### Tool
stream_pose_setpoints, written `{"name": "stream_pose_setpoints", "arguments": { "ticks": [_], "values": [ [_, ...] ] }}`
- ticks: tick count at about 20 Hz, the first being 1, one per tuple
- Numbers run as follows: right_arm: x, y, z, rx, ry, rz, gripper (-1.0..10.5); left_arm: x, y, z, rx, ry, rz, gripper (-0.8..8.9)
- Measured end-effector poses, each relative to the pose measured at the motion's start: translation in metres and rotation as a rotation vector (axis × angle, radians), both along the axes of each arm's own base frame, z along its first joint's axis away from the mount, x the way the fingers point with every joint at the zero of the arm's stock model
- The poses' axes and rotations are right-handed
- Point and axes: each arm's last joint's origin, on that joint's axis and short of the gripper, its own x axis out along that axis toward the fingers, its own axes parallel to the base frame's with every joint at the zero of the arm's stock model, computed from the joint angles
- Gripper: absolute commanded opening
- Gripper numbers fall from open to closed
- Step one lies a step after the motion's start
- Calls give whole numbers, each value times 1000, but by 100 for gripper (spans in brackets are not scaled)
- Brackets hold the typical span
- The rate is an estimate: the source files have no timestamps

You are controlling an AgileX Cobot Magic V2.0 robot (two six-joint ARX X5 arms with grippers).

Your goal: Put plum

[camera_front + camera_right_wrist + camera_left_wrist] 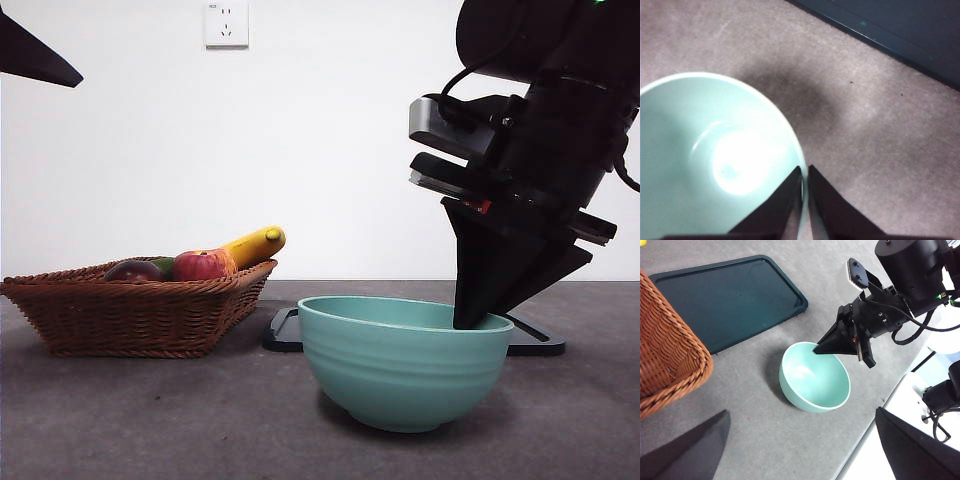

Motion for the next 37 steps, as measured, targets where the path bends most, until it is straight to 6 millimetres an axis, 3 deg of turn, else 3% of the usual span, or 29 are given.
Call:
{"name": "stream_pose_setpoints", "arguments": {
  "ticks": [5,9,17,22,29,33,37],
  "values": [
    [0,0,0,1,0,0,205,0,0,0,3,-5,-2,465],
    [-3,-1,15,32,-42,-4,214,0,0,0,3,-5,-3,465],
    [-22,-14,96,158,-225,10,216,0,0,0,3,-5,-3,465],
    [-54,-33,137,242,-282,79,215,0,0,0,3,-5,-3,465],
    [-97,-60,147,237,-219,136,215,0,0,0,3,-5,-3,465],
    [-105,-60,147,333,-145,257,215,0,0,0,3,-5,-3,465],
    [-105,-59,147,334,-150,272,215,0,0,0,3,-5,-3,465]
  ]
}}
